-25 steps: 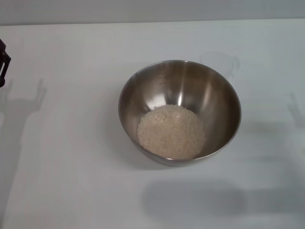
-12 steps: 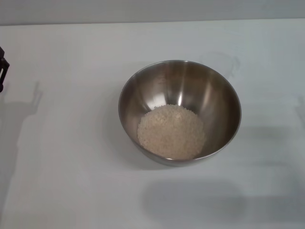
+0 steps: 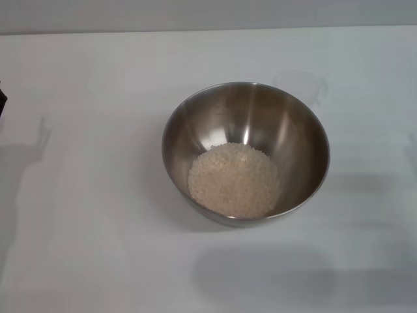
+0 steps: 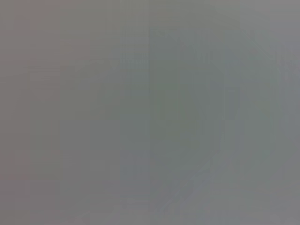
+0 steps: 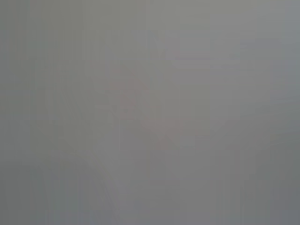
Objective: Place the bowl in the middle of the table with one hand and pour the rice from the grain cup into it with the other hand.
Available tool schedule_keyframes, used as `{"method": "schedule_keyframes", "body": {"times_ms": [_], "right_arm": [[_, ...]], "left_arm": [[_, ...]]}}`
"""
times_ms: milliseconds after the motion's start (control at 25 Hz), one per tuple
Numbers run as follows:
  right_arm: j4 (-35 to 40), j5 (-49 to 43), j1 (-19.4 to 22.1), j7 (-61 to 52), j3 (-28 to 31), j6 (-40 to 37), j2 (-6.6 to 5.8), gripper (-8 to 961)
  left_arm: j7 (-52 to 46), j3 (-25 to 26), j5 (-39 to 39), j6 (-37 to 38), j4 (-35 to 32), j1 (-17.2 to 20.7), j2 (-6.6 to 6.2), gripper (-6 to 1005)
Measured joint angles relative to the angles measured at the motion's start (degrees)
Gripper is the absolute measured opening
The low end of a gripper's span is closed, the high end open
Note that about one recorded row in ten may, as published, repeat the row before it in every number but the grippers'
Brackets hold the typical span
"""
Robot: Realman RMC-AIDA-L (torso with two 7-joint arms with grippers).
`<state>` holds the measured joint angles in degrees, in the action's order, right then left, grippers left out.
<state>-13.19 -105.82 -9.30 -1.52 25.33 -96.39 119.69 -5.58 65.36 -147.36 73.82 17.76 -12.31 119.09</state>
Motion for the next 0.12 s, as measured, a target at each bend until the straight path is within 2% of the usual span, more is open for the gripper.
{"method": "schedule_keyframes", "body": {"times_ms": [120], "right_arm": [[0.3,-0.2,-0.1,0.1,-0.4,-0.2,-0.04,840]], "left_arm": [[-0.1,0.0,1.1,0.0,0.0,0.0,0.0,794]]}}
